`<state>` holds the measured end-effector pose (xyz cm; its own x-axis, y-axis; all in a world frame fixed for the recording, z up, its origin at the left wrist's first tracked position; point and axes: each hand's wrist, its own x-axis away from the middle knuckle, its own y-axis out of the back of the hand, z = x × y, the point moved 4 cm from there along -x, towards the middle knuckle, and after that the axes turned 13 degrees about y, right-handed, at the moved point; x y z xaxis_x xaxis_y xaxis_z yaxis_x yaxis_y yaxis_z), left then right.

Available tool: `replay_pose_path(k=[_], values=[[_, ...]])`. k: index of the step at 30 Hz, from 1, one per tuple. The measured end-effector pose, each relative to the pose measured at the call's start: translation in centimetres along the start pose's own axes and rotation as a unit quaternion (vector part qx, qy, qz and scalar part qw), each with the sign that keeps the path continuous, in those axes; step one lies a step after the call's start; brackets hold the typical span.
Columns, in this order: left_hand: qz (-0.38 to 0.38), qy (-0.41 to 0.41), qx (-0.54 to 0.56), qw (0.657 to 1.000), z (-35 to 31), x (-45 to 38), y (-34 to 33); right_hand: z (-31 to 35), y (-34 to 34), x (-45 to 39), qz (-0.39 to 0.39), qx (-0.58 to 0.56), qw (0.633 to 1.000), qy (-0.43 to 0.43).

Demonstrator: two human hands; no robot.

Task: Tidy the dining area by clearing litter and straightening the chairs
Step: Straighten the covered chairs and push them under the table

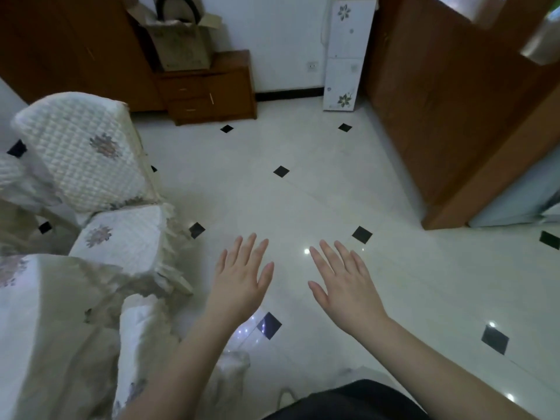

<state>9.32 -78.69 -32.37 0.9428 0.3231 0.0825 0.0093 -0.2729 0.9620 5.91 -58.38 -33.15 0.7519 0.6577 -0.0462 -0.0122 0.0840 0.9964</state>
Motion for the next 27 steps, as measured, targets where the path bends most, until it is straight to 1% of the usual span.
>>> replay_pose_path(k=[3, 6, 10, 12, 14, 16, 19, 22, 24, 27], values=[[-0.008, 0.009, -0.005, 1.000, -2.0, -4.2, -0.3, -4.3, -0.5, -3.4, -0.010, -0.005, 1.000, 0.007], [-0.028, -0.010, -0.026, 0.999, -5.2, -8.6, -0.6, -9.2, -0.8, -7.7, -0.016, -0.010, 1.000, 0.015], [-0.030, 0.004, -0.049, 0.998, -9.8, -14.8, -0.4, -15.3, -0.4, -13.0, 0.008, -0.020, 1.000, 0.019], [-0.029, 0.001, -0.079, 0.996, -11.6, -17.7, -0.1, -17.7, 0.1, -15.4, 0.008, -0.020, 0.999, 0.037], [-0.048, -0.017, -0.111, 0.993, -13.2, -20.0, 0.4, -19.7, 0.3, -17.8, 0.005, -0.018, 0.998, 0.060], [-0.052, -0.016, -0.122, 0.991, -14.0, -21.9, 0.6, -21.1, 0.3, -20.1, 0.004, -0.025, 0.996, 0.081], [-0.043, 0.020, -0.128, 0.991, -13.4, -24.2, 0.5, -21.8, 0.2, -23.6, 0.006, -0.045, 0.994, 0.103], [-0.029, 0.067, -0.132, 0.989, -10.8, -26.8, 0.4, -21.6, -0.1, -28.1, 0.006, -0.059, 0.991, 0.120], [-0.048, 0.102, -0.131, 0.985, -8.8, -28.8, 1.0, -21.1, -0.4, -31.2, 0.016, -0.059, 0.988, 0.140], [-0.099, 0.146, -0.112, 0.978, -6.1, -32.2, 2.8, -20.2, -1.2, -36.1, 0.025, -0.046, 0.984, 0.172]])
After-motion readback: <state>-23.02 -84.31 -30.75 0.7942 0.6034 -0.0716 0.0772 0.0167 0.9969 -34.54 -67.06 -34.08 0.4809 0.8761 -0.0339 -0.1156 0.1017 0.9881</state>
